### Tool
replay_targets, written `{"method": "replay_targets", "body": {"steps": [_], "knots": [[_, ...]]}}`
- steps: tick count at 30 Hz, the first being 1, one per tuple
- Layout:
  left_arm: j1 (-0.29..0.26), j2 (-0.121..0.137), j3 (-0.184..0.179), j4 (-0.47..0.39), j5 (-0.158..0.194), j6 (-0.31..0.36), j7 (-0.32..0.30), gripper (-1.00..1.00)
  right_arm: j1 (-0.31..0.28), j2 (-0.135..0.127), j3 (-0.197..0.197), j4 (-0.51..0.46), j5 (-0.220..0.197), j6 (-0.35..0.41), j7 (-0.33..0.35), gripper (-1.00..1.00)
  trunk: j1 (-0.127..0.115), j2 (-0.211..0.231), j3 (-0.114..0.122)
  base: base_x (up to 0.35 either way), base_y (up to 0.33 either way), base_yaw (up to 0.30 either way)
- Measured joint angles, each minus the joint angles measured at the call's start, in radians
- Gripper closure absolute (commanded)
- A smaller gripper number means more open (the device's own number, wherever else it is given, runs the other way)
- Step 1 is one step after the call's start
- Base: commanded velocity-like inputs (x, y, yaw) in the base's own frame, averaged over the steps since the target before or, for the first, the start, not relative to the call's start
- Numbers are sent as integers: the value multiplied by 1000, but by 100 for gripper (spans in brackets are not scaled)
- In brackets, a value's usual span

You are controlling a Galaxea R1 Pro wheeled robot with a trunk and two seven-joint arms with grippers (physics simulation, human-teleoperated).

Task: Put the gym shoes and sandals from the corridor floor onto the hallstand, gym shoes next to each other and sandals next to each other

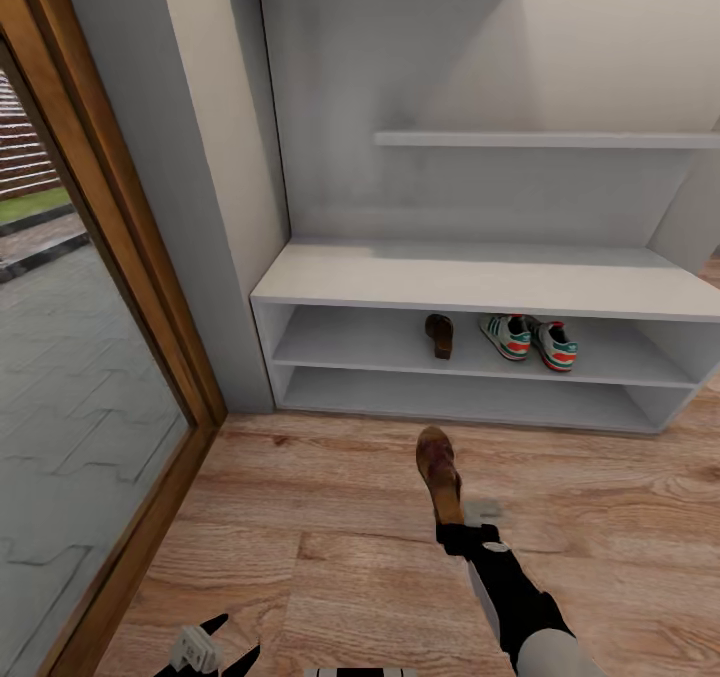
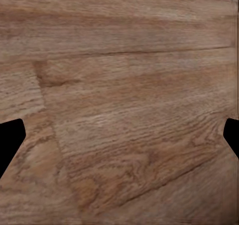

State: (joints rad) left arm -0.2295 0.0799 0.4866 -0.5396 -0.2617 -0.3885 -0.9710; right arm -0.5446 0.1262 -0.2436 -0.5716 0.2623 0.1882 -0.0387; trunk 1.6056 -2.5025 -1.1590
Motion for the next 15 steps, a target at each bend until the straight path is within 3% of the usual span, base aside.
{"method": "replay_targets", "body": {"steps": [2,7,12,15], "knots": [[0,-3,0,5,-36,-1,-1,-100,-84,47,57,0,1,105,-92,100,0,0,0,0,0,0],[0,-4,5,2,-80,-3,-1,-100,-187,47,85,-3,3,187,-172,100,0,0,0,0,0,0],[-1,-4,6,0,-91,-6,-1,-100,-272,47,91,-1,1,251,-194,100,0,0,0,0,0,0],[-1,-4,6,-1,-93,-7,-1,-100,-292,47,91,-3,-2,287,-199,100,0,0,0,0,0,0]]}}
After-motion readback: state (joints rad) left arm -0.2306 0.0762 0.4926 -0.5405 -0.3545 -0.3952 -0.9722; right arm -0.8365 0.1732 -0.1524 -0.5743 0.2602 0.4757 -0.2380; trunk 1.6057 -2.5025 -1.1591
